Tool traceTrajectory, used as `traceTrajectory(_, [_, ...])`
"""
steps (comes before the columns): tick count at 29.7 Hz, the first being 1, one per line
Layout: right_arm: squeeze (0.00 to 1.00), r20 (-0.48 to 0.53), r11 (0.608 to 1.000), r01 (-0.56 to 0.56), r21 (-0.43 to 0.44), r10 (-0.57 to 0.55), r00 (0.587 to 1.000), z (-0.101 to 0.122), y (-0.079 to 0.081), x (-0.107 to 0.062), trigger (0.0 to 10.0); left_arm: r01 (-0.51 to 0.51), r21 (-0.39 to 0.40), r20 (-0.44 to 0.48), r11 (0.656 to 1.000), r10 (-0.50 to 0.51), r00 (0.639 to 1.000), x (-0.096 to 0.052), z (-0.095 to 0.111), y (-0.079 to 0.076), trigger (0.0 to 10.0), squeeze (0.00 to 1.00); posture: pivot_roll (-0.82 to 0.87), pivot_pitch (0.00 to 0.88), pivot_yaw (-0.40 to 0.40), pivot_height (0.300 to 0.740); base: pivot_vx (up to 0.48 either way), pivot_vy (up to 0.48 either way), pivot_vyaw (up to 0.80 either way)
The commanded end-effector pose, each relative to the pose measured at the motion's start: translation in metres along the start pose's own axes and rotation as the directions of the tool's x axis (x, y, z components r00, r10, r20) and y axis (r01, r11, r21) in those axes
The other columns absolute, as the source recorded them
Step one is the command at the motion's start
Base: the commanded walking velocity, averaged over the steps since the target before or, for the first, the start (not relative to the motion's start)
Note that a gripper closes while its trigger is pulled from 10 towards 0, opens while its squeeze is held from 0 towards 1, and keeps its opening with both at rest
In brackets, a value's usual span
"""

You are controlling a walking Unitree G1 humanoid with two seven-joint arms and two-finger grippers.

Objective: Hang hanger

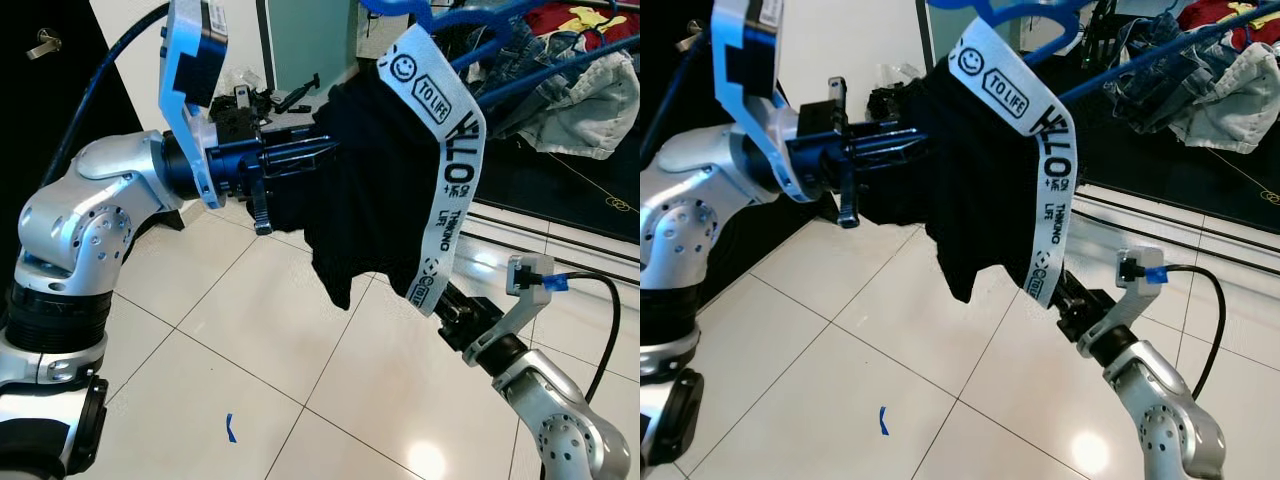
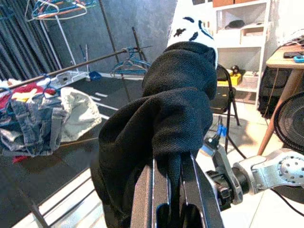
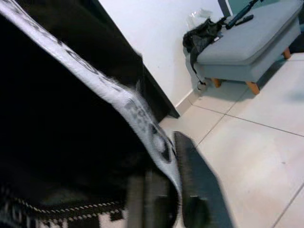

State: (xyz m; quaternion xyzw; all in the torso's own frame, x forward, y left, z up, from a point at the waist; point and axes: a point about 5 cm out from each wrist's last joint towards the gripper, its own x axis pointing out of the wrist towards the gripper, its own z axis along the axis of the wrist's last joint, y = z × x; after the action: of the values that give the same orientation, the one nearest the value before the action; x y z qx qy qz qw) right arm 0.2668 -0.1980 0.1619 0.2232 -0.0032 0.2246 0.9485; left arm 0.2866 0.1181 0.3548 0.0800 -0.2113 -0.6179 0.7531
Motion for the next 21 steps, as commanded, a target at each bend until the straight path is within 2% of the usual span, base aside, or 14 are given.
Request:
traceTrajectory(1, [0.00, 0.031, 1.000, -0.007, 0.020, 0.006, 1.000, 0.003, -0.001, -0.003, 0.0, -0.033, -0.005, -0.027, 0.999, 0.033, 0.999, -0.007, -0.008, 0.003, 0.0, 0.00, -0.03, 0.113, 0.063, 0.740, 0.000, 0.000, 0.00])
traceTrajectory(4, [0.00, 0.043, 0.999, -0.025, 0.020, 0.024, 0.999, 0.007, 0.000, -0.005, 0.0, -0.068, -0.017, -0.051, 0.998, 0.067, 0.996, -0.012, -0.015, 0.008, 0.0, 0.00, -0.03, 0.117, 0.066, 0.740, 0.000, 0.000, 0.00])
traceTrajectory(6, [0.00, 0.121, 0.992, -0.113, 0.052, 0.106, 0.987, 0.028, 0.002, -0.020, 0.0, -0.151, 0.007, -0.160, 0.988, 0.151, 0.976, -0.033, -0.041, 0.017, 0.0, 0.00, -0.03, 0.121, 0.068, 0.740, 0.000, 0.000, 0.00])
traceTrajectory(7, [0.00, 0.121, 0.992, -0.113, 0.052, 0.106, 0.987, 0.028, 0.002, -0.020, 0.0, -0.151, 0.007, -0.160, 0.988, 0.151, 0.976, -0.033, -0.041, 0.017, 0.0, 0.00, -0.03, 0.121, 0.068, 0.740, 0.000, 0.000, 0.00])
traceTrajectory(9, [0.00, 0.215, 0.976, -0.210, 0.067, 0.191, 0.958, 0.051, 0.005, -0.037, 0.0, -0.200, 0.041, -0.240, 0.979, 0.204, 0.949, -0.051, -0.059, 0.020, 0.0, 0.00, -0.03, 0.121, 0.069, 0.740, 0.000, 0.000, 0.00])
traceTrajectory(11, [0.00, 0.215, 0.976, -0.210, 0.067, 0.191, 0.958, 0.051, 0.005, -0.037, 0.0, -0.200, 0.041, -0.240, 0.979, 0.204, 0.949, -0.051, -0.059, 0.020, 0.0, 0.00, -0.03, 0.121, 0.069, 0.740, 0.000, 0.000, 0.00])
traceTrajectory(12, [0.00, 0.258, 0.974, -0.220, 0.056, 0.198, 0.946, 0.062, 0.004, -0.043, 0.0, -0.212, 0.044, -0.249, 0.976, 0.216, 0.944, -0.059, -0.063, 0.019, 0.0, 0.00, -0.03, 0.123, 0.069, 0.740, 0.000, 0.000, 0.00])
traceTrajectory(13, [0.00, 0.258, 0.974, -0.220, 0.056, 0.198, 0.946, 0.062, 0.004, -0.043, 0.0, -0.212, 0.044, -0.249, 0.976, 0.216, 0.944, -0.059, -0.063, 0.019, 0.0, 0.00, -0.03, 0.123, 0.069, 0.740, 0.000, 0.000, 0.00])
traceTrajectory(14, [0.00, 0.313, 0.984, -0.170, 0.054, 0.145, 0.939, 0.075, -0.004, -0.047, 0.0, -0.229, 0.047, -0.258, 0.972, 0.233, 0.938, -0.069, -0.068, 0.020, 0.0, 0.00, -0.03, 0.122, 0.070, 0.740, 0.000, 0.000, 0.00])
traceTrajectory(16, [0.00, 0.313, 0.984, -0.170, 0.054, 0.145, 0.939, 0.075, -0.004, -0.047, 0.0, -0.229, 0.047, -0.258, 0.972, 0.233, 0.938, -0.069, -0.068, 0.020, 0.0, 0.00, -0.03, 0.122, 0.070, 0.740, 0.000, 0.000, 0.00])
traceTrajectory(17, [0.00, 0.350, 0.990, -0.131, 0.057, 0.103, 0.931, 0.083, -0.010, -0.050, 0.0, -0.240, 0.050, -0.262, 0.970, 0.244, 0.934, -0.076, -0.071, 0.020, 0.0, 0.00, -0.03, 0.122, 0.070, 0.740, 0.000, 0.000, 0.00])
traceTrajectory(18, [0.00, 0.371, 0.996, -0.057, 0.071, 0.027, 0.928, 0.089, -0.021, -0.051, 0.0, -0.258, 0.040, -0.250, 0.965, 0.260, 0.933, -0.086, -0.071, 0.020, 1.0, 0.00, -0.03, 0.120, 0.068, 0.740, 0.000, 0.000, 0.00])
traceTrajectory(21, [0.00, 0.379, 0.996, -0.011, 0.084, -0.022, 0.925, 0.092, -0.028, -0.051, 0.0, -0.269, 0.034, -0.240, 0.963, 0.269, 0.933, -0.091, -0.071, 0.020, 1.0, 0.00, -0.03, 0.119, 0.068, 0.740, 0.000, 0.000, 0.00])
